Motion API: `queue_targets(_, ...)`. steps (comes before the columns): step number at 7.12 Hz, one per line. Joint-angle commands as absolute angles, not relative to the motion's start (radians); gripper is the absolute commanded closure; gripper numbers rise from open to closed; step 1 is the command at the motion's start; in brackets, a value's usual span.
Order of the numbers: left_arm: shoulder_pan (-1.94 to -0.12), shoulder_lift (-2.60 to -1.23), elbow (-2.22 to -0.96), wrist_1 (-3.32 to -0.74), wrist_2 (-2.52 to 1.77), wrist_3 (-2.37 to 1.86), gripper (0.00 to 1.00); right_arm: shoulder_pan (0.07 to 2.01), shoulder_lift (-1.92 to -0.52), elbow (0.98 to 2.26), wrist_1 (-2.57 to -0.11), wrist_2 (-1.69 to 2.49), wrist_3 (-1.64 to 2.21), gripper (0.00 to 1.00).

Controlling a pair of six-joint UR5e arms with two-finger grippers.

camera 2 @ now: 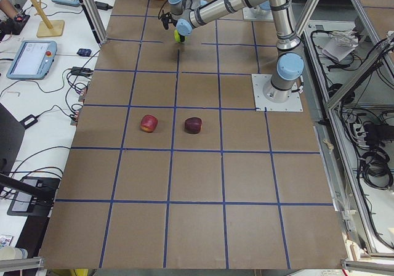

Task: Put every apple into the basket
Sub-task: 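Release the green apple at center while the right gripper reaches toward it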

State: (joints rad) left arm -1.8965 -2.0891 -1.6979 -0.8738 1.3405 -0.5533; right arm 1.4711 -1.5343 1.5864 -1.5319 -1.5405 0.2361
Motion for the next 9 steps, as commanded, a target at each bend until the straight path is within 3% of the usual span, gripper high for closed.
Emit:
queue_targets(1, -1.881, -2.041, -1.669, -0.877, 1.408, -0.545, 0.00, 1.462, -1.507, 1.611, -1.539, -1.537, 0.236, 0.00)
queue_targets(4, -1.653, -1.884, -1.560, -1.306, 1.478, -0.259, 0.00, 1.504, -1.490, 1.634, -1.566, -1.472, 0.209, 0.00)
queue_targets(6, -1.452, -1.813, -1.584, -1.437, 1.557, 0.125, 0.00, 1.615, -1.427, 1.634, -1.699, -1.410, 0.242, 0.00)
queue_targets(9, -1.096, -1.796, -1.698, -1.410, 1.565, 0.746, 0.00, 1.800, -1.263, 1.632, -1.932, -1.413, 0.475, 0.00)
